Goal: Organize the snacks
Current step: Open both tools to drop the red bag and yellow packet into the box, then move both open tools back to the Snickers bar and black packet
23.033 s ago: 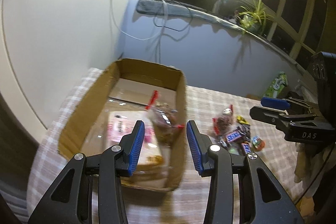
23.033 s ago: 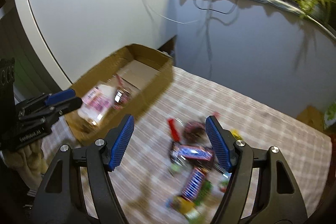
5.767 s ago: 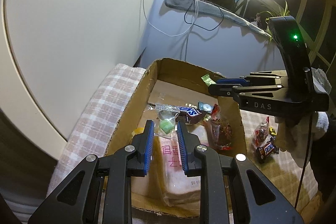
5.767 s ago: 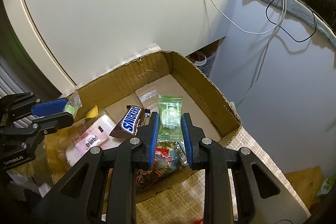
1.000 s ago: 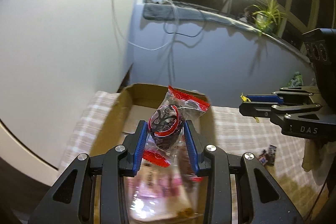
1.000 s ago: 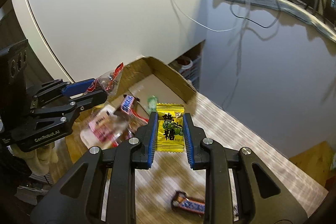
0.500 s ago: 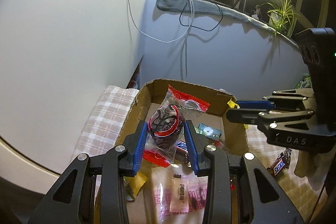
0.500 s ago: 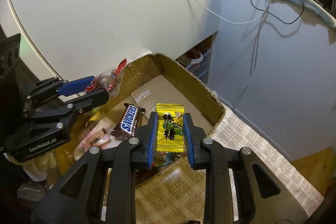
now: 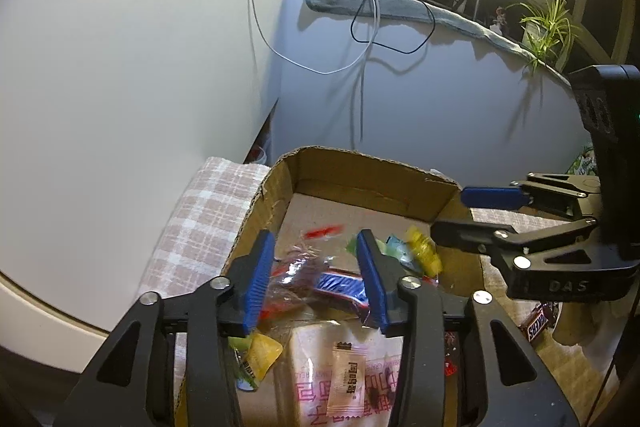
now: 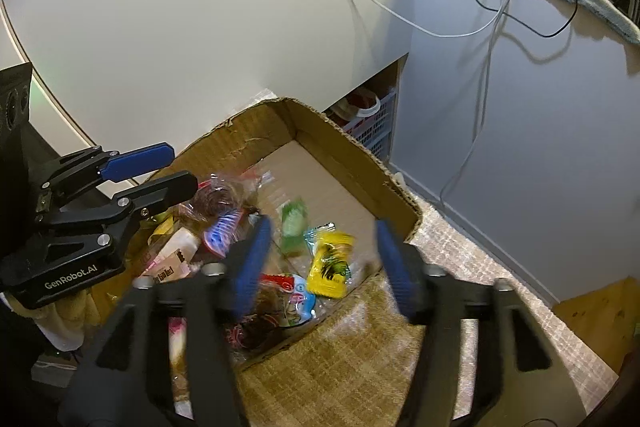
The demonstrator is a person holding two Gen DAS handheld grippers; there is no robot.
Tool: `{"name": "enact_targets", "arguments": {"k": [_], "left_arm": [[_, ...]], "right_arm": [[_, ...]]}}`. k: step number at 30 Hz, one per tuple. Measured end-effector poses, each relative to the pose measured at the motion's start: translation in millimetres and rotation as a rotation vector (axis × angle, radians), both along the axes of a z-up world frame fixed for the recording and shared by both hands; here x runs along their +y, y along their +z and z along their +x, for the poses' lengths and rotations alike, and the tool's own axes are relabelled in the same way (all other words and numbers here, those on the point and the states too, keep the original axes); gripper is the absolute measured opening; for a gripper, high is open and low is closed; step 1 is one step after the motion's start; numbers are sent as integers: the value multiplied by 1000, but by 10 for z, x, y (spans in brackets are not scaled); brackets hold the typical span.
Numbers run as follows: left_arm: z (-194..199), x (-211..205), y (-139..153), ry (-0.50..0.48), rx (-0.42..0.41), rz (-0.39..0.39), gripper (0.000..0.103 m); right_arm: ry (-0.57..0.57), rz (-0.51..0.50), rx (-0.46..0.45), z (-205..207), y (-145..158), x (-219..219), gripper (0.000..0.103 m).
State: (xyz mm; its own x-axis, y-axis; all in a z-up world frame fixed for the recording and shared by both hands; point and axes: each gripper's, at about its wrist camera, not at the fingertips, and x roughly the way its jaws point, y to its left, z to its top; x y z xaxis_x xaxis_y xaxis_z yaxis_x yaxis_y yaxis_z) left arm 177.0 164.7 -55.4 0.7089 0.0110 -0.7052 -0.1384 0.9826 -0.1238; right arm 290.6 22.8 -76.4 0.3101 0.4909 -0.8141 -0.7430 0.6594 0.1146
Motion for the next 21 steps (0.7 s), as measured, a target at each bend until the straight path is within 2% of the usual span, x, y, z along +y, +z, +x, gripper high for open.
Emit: {"name": "enact_targets", "arguments": {"k": [4,21], "left_arm": [[-12,-1,4,1,-2,1,43],[-137,-58,102,-8,-19,7,43]], "right_arm": [[-11,4,-3,3,31,-42,72],[-26,-5,-22,-130,156,-197,72]]}}
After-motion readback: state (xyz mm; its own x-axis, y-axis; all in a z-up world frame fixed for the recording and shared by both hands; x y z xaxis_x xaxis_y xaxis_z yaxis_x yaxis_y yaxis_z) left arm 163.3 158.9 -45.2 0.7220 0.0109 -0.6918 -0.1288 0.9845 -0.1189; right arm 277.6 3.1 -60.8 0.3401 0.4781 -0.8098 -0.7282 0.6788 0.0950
